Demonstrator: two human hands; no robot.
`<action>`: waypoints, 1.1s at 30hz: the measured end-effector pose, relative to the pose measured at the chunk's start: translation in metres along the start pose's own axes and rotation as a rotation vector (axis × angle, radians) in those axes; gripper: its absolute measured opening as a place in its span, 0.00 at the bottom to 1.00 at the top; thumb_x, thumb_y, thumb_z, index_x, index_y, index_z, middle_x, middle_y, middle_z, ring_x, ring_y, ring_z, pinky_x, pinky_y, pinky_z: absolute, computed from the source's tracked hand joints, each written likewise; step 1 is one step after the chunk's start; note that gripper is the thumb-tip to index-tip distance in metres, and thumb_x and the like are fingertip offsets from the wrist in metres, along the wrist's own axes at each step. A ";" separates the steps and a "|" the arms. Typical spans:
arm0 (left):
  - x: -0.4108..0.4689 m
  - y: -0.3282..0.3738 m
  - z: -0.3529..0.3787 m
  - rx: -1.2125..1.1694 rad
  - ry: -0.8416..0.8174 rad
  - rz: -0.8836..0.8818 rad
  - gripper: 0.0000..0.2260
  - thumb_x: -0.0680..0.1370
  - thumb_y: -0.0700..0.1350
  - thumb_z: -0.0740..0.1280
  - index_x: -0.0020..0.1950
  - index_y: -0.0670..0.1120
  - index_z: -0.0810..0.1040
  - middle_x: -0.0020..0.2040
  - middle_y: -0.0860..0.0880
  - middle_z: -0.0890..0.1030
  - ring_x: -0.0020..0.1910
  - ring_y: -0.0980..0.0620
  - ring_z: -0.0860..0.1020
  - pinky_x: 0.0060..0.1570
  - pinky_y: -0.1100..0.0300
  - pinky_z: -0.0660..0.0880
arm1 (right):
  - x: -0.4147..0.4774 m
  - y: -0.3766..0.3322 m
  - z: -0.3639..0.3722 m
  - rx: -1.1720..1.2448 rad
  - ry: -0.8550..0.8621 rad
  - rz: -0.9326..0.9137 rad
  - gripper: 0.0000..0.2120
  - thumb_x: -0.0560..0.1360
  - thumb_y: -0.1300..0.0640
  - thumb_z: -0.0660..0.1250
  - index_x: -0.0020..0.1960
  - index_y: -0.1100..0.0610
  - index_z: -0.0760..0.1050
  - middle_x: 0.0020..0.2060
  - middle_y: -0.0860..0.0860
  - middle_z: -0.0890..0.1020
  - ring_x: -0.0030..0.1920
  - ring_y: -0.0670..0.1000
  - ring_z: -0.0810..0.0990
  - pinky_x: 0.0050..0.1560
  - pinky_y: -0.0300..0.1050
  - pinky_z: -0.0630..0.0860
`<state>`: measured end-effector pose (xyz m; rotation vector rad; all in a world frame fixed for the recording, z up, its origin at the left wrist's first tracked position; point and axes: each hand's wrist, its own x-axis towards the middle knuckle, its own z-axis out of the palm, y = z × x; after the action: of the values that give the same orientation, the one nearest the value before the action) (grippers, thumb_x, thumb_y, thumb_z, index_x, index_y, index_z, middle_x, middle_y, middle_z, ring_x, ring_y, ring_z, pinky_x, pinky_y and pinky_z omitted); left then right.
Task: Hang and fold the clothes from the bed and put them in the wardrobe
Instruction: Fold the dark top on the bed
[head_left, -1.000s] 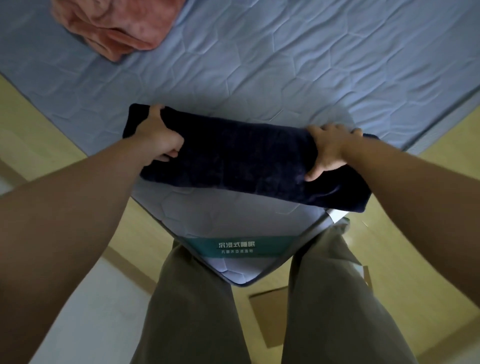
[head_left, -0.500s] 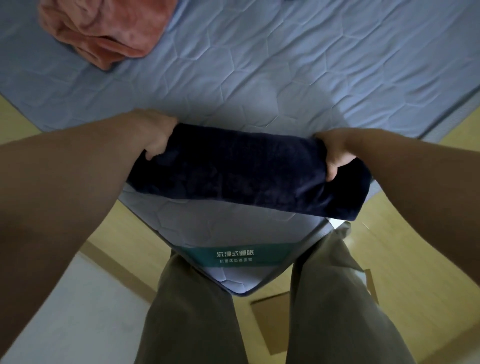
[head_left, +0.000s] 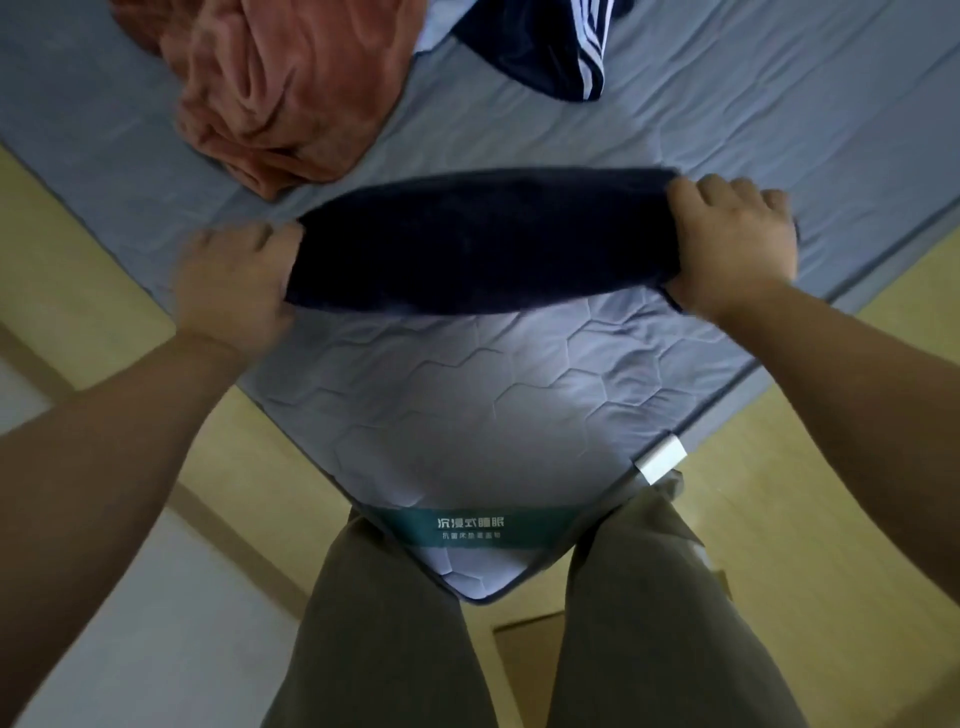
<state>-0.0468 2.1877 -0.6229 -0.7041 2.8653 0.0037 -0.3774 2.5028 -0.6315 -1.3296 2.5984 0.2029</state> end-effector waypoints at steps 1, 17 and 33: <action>-0.007 0.002 0.007 0.009 0.069 -0.012 0.30 0.64 0.38 0.73 0.65 0.39 0.72 0.47 0.34 0.75 0.42 0.34 0.74 0.44 0.45 0.67 | -0.004 -0.001 0.008 -0.018 0.137 0.018 0.28 0.66 0.59 0.71 0.63 0.58 0.67 0.52 0.63 0.76 0.52 0.66 0.75 0.55 0.62 0.70; -0.009 0.103 0.037 -0.112 -0.087 -0.192 0.18 0.67 0.46 0.72 0.53 0.42 0.73 0.53 0.40 0.74 0.50 0.38 0.74 0.46 0.48 0.67 | -0.053 -0.017 0.085 0.371 -0.365 0.249 0.12 0.78 0.47 0.62 0.55 0.54 0.73 0.55 0.57 0.76 0.57 0.63 0.75 0.56 0.57 0.72; 0.151 0.142 0.049 -0.176 -1.159 0.014 0.49 0.54 0.67 0.82 0.70 0.47 0.76 0.61 0.48 0.80 0.56 0.45 0.80 0.61 0.48 0.78 | -0.037 -0.034 0.083 0.334 -0.418 0.425 0.24 0.75 0.45 0.67 0.63 0.57 0.65 0.61 0.59 0.71 0.61 0.63 0.73 0.59 0.62 0.74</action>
<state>-0.2349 2.2468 -0.7046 -0.4633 1.7581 0.4939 -0.3181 2.5299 -0.7034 -0.5462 2.3795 0.0916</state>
